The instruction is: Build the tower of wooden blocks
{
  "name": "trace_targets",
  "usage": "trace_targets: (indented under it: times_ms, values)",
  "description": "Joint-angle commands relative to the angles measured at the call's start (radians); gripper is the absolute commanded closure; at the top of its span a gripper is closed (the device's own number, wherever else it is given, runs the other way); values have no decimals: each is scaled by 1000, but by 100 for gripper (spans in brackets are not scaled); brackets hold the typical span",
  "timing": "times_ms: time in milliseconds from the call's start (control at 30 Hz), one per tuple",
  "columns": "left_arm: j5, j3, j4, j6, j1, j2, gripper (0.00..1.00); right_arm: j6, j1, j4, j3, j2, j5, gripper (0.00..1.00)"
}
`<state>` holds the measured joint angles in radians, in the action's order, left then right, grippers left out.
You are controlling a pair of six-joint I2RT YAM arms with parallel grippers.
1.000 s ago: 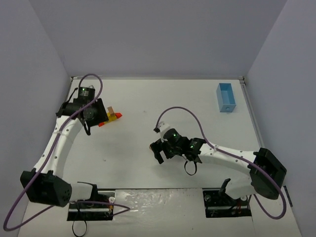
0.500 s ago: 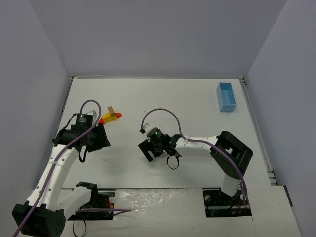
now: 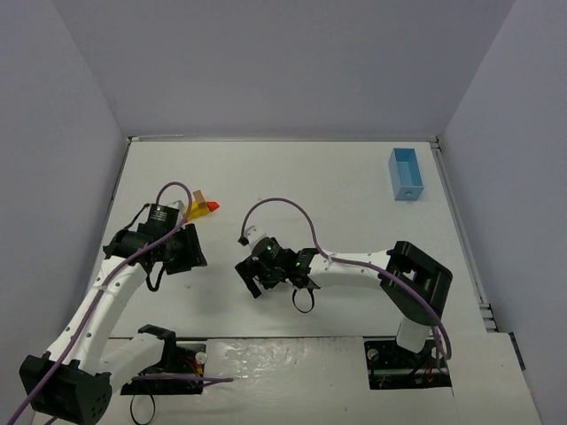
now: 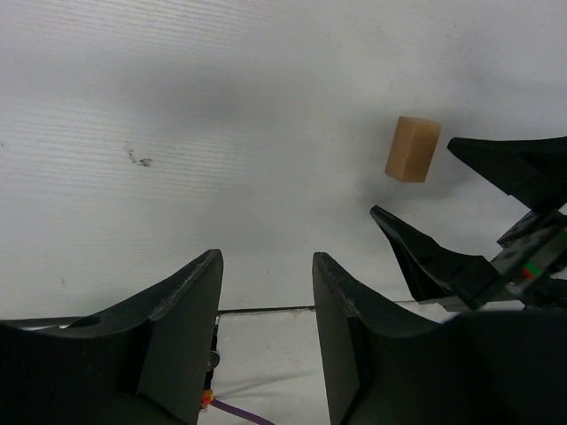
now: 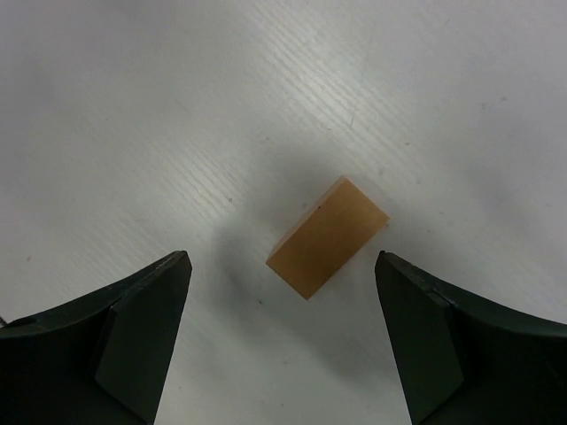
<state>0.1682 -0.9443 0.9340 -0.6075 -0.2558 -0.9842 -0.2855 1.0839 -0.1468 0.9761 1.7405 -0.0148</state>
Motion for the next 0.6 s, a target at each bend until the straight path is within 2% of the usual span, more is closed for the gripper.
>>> trace_targets:
  times_ms: [0, 233, 400, 567]
  values:
    - [-66, -66, -60, -113, -139, -60, 58, -45, -54, -17, -40, -246, -163, 17]
    - [-232, -99, -167, -266, -357, -197, 58, -96, -226, 30, -241, -519, -214, 14]
    - [-258, -149, -252, -304, -463, -355, 58, -163, -259, 132, -327, -726, -375, 11]
    - [-281, -231, -265, -311, -515, -520, 58, -231, -291, 208, -412, -897, -418, 8]
